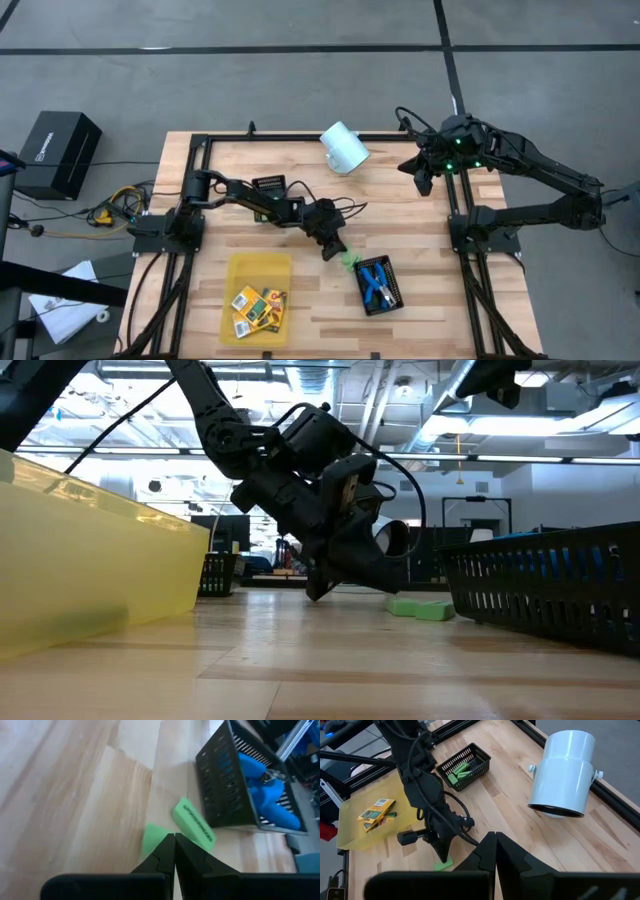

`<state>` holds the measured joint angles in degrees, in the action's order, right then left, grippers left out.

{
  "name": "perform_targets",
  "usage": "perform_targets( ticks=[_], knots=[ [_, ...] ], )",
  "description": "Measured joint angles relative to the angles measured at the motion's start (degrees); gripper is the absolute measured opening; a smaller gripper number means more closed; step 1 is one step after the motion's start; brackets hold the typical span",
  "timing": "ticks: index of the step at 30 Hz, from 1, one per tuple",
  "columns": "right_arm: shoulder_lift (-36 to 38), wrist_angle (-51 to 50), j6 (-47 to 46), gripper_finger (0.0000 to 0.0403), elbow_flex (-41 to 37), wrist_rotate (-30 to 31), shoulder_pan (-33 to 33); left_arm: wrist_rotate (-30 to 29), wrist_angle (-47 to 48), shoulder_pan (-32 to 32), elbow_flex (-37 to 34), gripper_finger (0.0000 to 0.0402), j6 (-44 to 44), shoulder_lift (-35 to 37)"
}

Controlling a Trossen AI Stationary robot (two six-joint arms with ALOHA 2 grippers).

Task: Pick & Place School Supplies
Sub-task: Put the green eraser into the top black bin

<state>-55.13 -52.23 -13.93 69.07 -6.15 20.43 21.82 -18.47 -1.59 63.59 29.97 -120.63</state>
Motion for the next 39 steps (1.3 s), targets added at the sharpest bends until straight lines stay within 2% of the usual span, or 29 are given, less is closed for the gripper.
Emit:
perform_targets(
  ticks=[10,17,25,28,31,39],
  knots=[
    [0.0,0.0,0.0,0.0,0.0,0.0,0.0,1.3,-0.5,0.9,0.3,0.0,1.5,-1.9],
    [0.0,0.0,0.0,0.0,0.0,0.0,0.0,2.2,6.3,0.9,0.4,0.0,0.6,-1.7],
    [0.0,0.0,0.0,0.0,0.0,0.0,0.0,2.1,6.1,0.7,0.0,0.0,0.4,-1.6],
    [0.0,0.0,0.0,0.0,0.0,0.0,0.0,2.2,5.6,0.7,0.2,0.0,3.9,-2.3],
    [0.0,0.0,0.0,0.0,0.0,0.0,0.0,5.0,4.8,0.3,0.3,0.0,7.6,-2.7],
    [0.0,0.1,0.0,0.0,0.0,-0.5,0.0,5.3,5.2,0.0,0.8,0.0,7.8,-2.8]
  ],
)
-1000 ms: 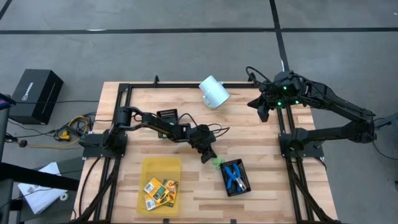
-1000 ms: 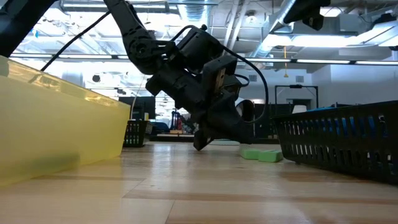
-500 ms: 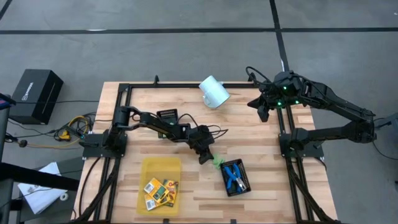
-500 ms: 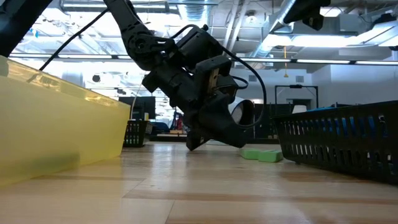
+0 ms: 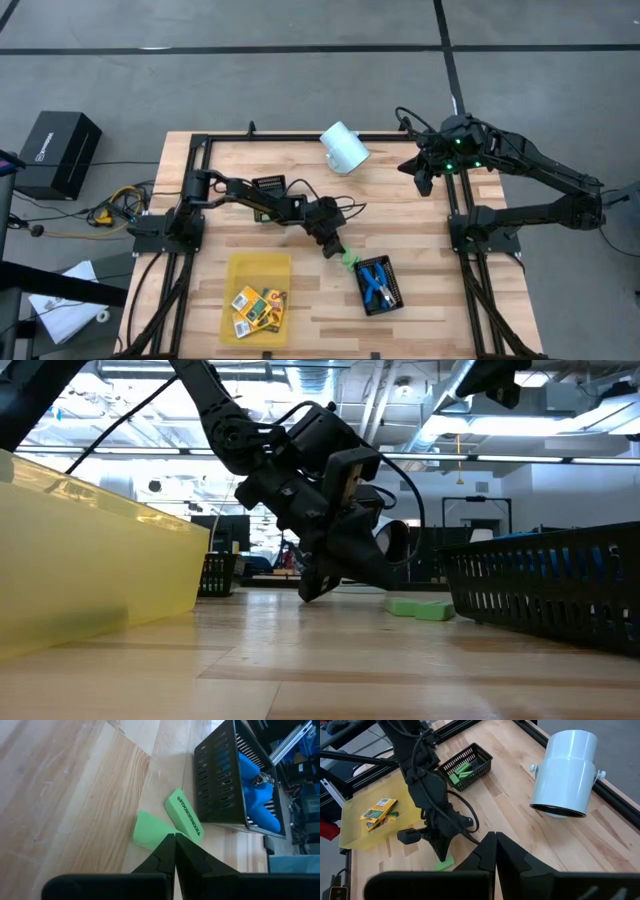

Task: Pick & Place School Supplies
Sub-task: Put the green eraser into the top black bin

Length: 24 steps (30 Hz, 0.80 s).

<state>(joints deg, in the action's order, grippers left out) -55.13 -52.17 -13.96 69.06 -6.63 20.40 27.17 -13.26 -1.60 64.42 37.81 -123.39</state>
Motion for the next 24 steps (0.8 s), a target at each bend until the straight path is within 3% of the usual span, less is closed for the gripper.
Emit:
perform_targets(
  ticks=[7,12,24],
  knots=[
    [0.0,0.5,0.0,0.0,0.0,-1.1,0.0,-1.9,2.8,0.2,1.9,0.0,-2.7,-0.4],
    [-0.5,0.5,0.0,0.0,0.0,-1.1,0.0,-3.8,10.4,0.7,5.7,0.0,-9.6,-1.0],
    [-0.5,0.5,-0.2,0.0,0.0,-1.1,0.0,-3.9,16.3,0.4,4.5,0.0,-12.7,-0.8]
  ],
)
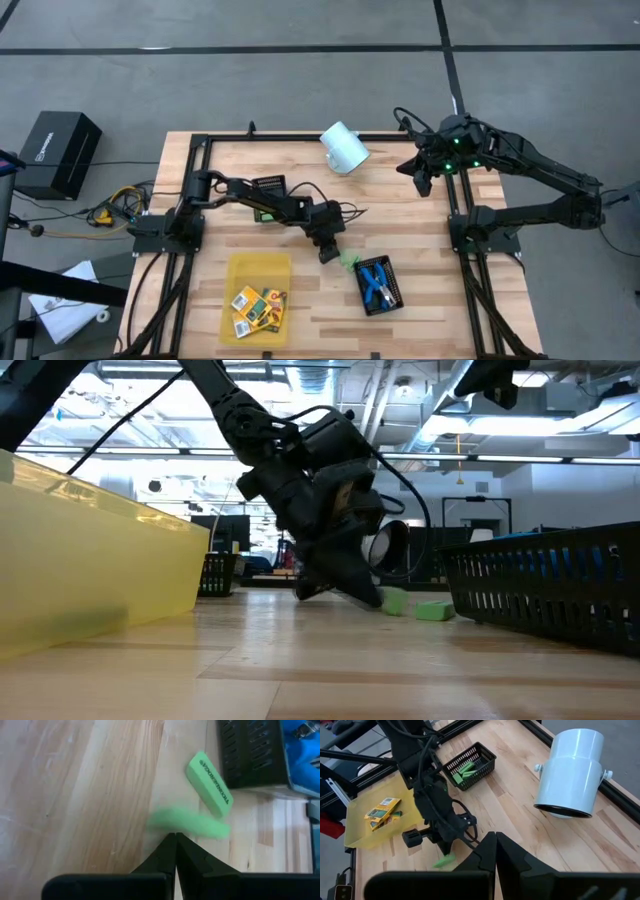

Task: Pick & Place School Supplies
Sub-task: Put the green eraser into the top black bin, then move the bottom black bin to the top right of the table

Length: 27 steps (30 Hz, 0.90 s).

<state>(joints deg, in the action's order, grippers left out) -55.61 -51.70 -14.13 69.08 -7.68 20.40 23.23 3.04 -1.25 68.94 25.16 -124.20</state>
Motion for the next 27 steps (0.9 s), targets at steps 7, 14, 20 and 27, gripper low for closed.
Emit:
perform_targets(
  ticks=[7,14,20,27],
  knots=[
    [0.0,-0.1,0.4,0.0,0.0,0.0,0.0,-0.3,-0.2,0.1,-0.2,0.0,0.3,0.0],
    [0.0,-0.3,0.9,0.0,0.0,0.0,0.0,-0.1,-0.2,-0.7,-0.2,0.0,0.5,0.1],
    [0.0,-3.5,1.7,0.0,0.0,2.2,0.4,-1.9,3.1,-1.9,-1.7,0.0,3.4,6.2],
    [-4.2,-14.8,-1.2,0.0,0.0,-0.1,-0.7,-6.4,2.0,-5.9,-1.4,0.0,3.6,15.9]
  ],
)
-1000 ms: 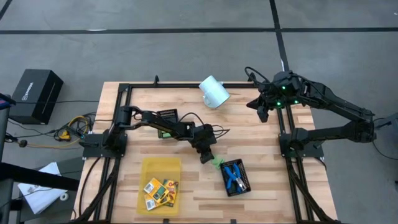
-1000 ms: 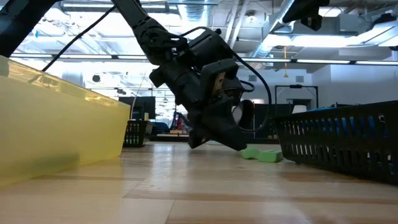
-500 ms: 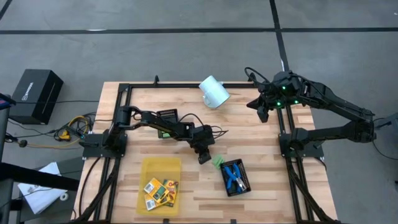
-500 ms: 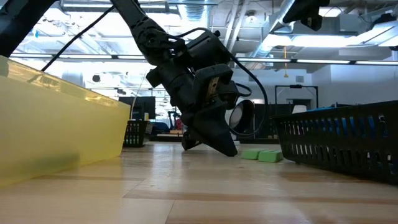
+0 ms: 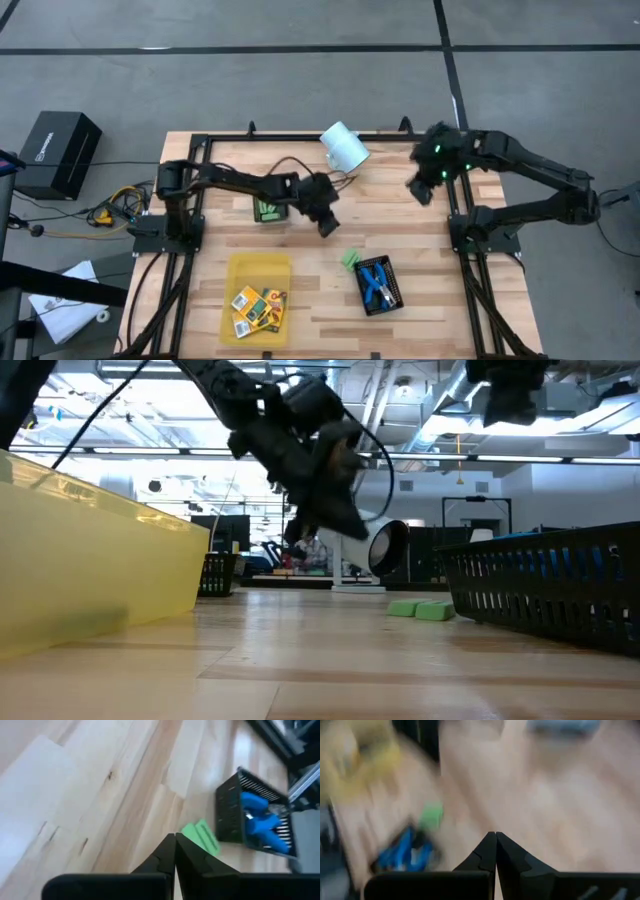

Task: Pick & Place School Supplies
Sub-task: Move the bottom black bin to the top right of the table

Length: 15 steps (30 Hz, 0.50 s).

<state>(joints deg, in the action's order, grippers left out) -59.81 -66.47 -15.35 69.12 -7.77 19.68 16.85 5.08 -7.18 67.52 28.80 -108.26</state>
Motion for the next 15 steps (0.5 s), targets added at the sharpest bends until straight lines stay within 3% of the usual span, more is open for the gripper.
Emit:
perform_targets(
  ticks=[2,4,9,15],
  knots=[
    [-1.2,-6.1,-0.2,0.0,-0.2,-0.6,-2.6,0.1,0.8,-1.1,-0.2,0.0,0.8,2.4],
    [-1.0,-5.5,-2.4,0.0,-2.0,-2.0,-5.8,0.5,-0.1,-2.2,-0.1,0.0002,1.1,5.5],
    [4.0,8.0,-14.5,0.0015,-14.1,-7.4,-14.9,-0.1,-0.8,-4.6,0.0,0.0015,0.6,13.2],
    [5.3,22.7,-32.0,0.008,-28.9,-7.8,-22.6,-0.6,-0.9,-7.0,0.1,0.0073,0.1,21.4]
  ],
)
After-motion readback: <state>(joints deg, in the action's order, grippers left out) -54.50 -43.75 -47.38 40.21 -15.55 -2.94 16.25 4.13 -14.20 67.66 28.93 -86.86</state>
